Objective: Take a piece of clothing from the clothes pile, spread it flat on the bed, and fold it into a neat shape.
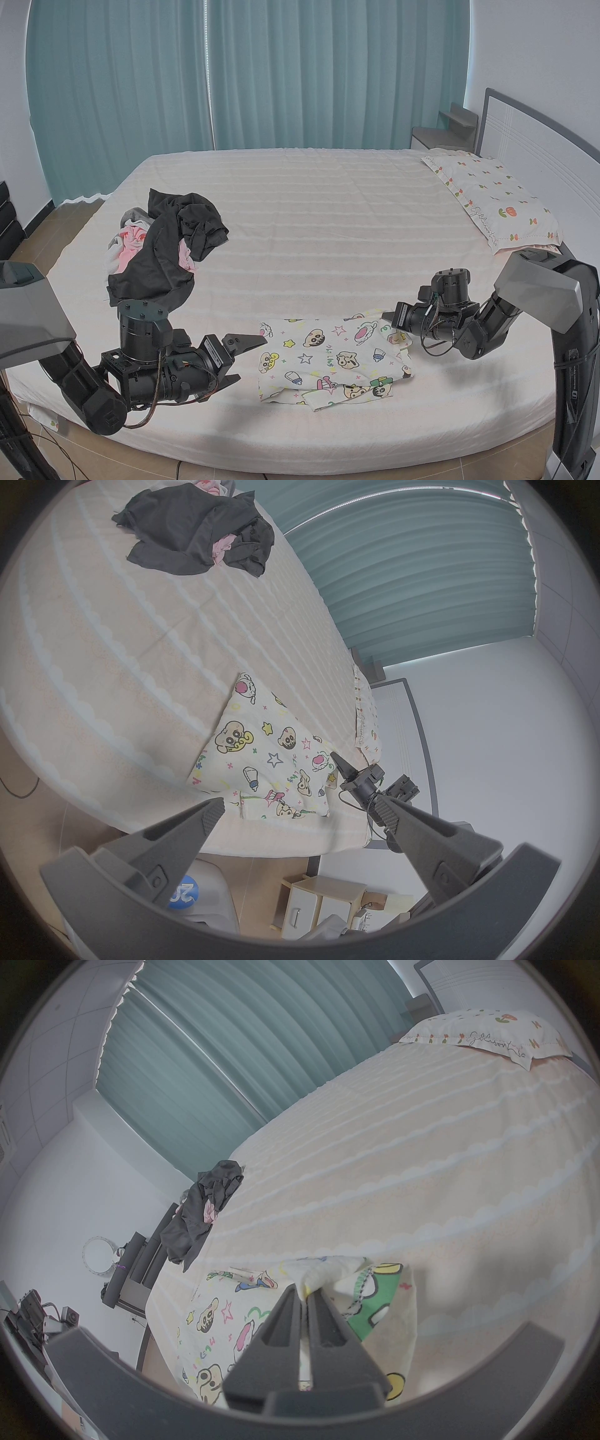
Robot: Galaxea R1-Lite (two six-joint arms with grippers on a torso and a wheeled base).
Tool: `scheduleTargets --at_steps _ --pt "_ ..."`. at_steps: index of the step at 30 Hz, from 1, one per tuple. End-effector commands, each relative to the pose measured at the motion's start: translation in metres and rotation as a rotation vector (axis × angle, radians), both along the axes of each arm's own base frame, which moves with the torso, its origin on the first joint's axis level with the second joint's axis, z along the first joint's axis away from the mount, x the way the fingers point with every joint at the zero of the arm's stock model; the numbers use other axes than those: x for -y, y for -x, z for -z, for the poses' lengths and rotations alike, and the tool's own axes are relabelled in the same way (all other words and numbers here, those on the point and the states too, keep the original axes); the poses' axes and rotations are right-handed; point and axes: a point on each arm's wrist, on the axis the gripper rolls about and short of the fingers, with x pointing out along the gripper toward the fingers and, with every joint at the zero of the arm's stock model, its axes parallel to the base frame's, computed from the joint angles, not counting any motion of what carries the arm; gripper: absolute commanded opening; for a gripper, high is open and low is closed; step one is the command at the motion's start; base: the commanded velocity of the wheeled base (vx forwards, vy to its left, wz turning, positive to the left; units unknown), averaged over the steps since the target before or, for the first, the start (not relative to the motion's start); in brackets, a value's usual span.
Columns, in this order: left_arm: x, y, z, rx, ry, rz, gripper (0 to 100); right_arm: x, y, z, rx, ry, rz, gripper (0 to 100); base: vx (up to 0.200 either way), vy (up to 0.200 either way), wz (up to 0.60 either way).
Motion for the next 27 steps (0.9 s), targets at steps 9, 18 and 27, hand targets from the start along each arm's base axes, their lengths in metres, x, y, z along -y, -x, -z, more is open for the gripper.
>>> scheduleTargets --at_steps 9,18,27 --pt "0.000 0.000 0.001 -0.002 -0.001 0.000 100 0.001 0.003 0.002 -0.013 0.003 -0.001 100 0.000 0.000 0.00" --pt "0.000 0.000 0.001 -0.003 -0.002 0.000 100 0.003 0.016 0.007 -0.061 0.013 -0.029 100 0.000 0.000 0.00" --pt "0.000 0.000 0.001 -0.003 -0.002 0.000 100 0.002 0.022 0.018 -0.105 0.051 -0.063 100 0.000 0.000 0.00"
